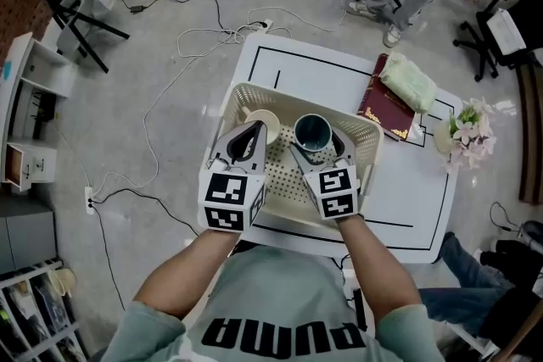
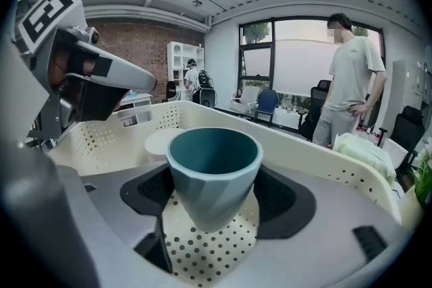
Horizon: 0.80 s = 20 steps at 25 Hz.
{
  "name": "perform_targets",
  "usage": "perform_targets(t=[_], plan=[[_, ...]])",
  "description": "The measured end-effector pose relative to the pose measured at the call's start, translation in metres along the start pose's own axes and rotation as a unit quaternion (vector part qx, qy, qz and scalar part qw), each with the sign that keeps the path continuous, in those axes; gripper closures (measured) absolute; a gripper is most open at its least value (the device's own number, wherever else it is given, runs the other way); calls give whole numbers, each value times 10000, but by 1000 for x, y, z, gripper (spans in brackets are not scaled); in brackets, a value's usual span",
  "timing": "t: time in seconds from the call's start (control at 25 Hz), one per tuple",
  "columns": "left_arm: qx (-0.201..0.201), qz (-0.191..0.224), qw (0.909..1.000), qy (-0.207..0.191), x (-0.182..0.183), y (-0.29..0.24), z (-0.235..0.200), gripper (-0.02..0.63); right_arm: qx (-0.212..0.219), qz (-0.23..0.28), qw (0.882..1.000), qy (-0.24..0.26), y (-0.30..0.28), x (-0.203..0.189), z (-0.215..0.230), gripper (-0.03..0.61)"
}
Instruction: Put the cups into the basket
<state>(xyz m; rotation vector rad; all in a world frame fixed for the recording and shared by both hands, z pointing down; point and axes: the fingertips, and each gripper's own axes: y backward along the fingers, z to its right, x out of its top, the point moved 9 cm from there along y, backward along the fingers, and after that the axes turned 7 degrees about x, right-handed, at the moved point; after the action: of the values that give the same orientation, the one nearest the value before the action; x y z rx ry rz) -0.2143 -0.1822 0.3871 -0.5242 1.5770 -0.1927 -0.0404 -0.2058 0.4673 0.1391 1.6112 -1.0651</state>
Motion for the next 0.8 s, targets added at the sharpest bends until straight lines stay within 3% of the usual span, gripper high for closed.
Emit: perform_targets(t=[0.8], plan=[[-148, 4, 9999, -31, -1, 5, 12, 607, -9, -468, 9988, -159, 0, -15, 0, 198]])
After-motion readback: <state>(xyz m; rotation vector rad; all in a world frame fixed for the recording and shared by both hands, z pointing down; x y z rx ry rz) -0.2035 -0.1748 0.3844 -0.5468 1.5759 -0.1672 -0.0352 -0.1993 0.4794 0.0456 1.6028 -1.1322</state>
